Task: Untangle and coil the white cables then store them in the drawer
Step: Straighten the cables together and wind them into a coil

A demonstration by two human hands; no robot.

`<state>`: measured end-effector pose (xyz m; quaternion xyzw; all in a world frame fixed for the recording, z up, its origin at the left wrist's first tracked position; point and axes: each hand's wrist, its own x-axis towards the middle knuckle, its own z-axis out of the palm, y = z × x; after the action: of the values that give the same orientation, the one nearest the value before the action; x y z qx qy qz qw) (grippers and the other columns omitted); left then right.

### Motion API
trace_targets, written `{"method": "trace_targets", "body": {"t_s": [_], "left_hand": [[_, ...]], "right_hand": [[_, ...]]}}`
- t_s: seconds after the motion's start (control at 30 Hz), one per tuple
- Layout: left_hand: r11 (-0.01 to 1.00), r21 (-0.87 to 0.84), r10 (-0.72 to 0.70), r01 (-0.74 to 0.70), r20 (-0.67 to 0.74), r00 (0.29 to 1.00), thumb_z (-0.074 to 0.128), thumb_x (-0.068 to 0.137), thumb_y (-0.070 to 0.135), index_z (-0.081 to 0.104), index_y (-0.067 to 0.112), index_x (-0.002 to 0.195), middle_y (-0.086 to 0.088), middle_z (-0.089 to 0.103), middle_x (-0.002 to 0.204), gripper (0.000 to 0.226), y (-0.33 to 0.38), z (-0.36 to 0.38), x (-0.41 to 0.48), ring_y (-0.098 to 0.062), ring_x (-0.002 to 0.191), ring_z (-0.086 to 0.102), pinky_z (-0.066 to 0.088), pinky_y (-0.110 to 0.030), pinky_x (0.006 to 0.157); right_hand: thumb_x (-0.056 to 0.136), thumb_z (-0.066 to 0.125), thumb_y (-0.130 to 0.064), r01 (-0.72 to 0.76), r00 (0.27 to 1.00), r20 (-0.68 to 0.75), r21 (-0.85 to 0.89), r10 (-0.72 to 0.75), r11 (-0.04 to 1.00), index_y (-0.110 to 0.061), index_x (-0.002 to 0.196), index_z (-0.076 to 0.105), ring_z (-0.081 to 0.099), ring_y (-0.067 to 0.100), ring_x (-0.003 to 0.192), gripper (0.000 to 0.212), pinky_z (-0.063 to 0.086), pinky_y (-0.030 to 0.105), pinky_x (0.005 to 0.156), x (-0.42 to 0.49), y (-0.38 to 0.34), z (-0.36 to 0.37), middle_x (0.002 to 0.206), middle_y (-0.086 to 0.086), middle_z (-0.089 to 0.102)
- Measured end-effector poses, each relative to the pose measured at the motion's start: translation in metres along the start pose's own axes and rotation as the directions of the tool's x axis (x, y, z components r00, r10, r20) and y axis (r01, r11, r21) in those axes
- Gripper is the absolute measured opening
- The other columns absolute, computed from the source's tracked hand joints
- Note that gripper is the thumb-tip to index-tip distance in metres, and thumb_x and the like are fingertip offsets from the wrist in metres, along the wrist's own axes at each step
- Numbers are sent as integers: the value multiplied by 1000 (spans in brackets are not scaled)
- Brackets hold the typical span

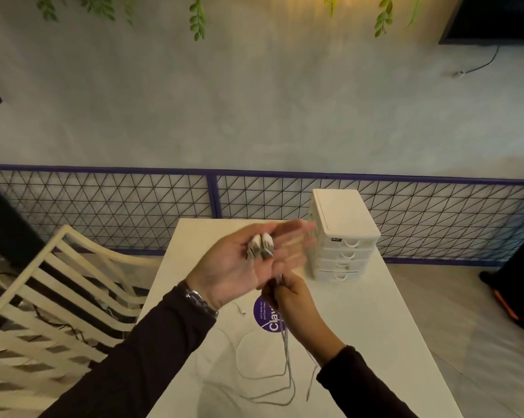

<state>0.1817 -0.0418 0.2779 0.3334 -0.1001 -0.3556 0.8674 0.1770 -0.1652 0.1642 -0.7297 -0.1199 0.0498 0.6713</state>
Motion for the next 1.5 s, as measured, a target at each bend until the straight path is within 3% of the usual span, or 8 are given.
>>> {"method": "trace_targets", "body": {"t_s": [0.47, 0.7, 0.83, 0.97, 1.07, 1.2, 1.3, 1.5], "left_hand": [[928, 168, 361, -333, -177, 916, 76, 62, 25, 35, 11, 142, -2, 46, 144, 91, 55, -28, -9, -15, 135, 38, 30, -36, 106], [885, 329, 407, -329, -206, 890, 50, 80, 16, 63, 11, 115, 3, 57, 133, 37, 45, -27, -8, -4, 135, 34, 23, -31, 109], [454, 886, 382, -94, -99, 919, 34, 97, 9, 55, 32, 117, 16, 18, 155, 37, 24, -12, -3, 2, 133, 30, 45, -20, 92], [-84, 991, 150, 100, -86, 985, 37, 98, 15, 40, 33, 135, 14, -4, 156, 42, -4, -13, 8, -7, 142, -19, -15, -43, 116], [-232, 948, 44, 218, -214, 976, 34, 98, 26, 35, 31, 141, 5, 8, 159, 43, -19, -20, 10, -22, 143, -21, -6, -46, 116], [-107, 905, -88, 411, -420, 903, 37, 97, 32, 50, 17, 122, -15, 46, 135, 31, -25, -20, 6, -33, 140, 23, 40, -37, 97], [-19, 922, -190, 386, -382, 904, 44, 94, 30, 55, 12, 92, 1, 50, 77, 21, -23, -20, 4, -14, 79, 51, 36, -20, 63], [431, 838, -569, 335, -36, 822, 33, 89, 12, 55, -18, 96, 9, 63, 53, 38, -18, -30, -2, -4, 61, 64, 44, -28, 77]], "right_hand": [[91, 58, -24, -64, 994, 89, 15, 63, 998, -15, 93, 61, 44, 8, 50, 10, 39, 17, 51, -22, -9, -29, 58, 0, 50], [90, 58, -21, -71, 997, -55, -213, 61, 974, -14, 77, 68, 48, -2, 49, 18, 36, 12, 51, -19, -19, -38, 53, -17, 56], [90, 57, -29, -163, 985, -12, -379, 171, 911, -20, 77, 68, 50, -7, 45, 19, 36, 10, 46, -16, -35, -38, 46, -25, 55], [90, 55, -36, -152, 987, -43, -576, 156, 803, -19, 77, 71, 46, 2, 45, 26, 33, 14, 46, -15, -47, -39, 48, -11, 55], [91, 52, -40, -11, 999, 26, -736, 45, 677, -16, 87, 70, 49, 6, 54, 30, 36, 17, 51, -18, -57, -40, 70, -2, 66], [88, 57, -40, 118, 991, 131, -831, -14, 544, -18, 104, 67, 58, 10, 70, 29, 38, 9, 57, -23, -70, -43, 90, 0, 71], [82, 65, -39, 194, 977, 206, -796, -45, 573, -22, 106, 57, 59, 12, 69, 31, 48, 18, 61, -27, -85, -47, 77, -8, 60], [73, 79, -16, 380, 880, 461, -547, -110, 746, -17, 86, 69, 64, 12, 69, 17, 55, 27, 63, -9, -87, -68, 73, -6, 66]]}}
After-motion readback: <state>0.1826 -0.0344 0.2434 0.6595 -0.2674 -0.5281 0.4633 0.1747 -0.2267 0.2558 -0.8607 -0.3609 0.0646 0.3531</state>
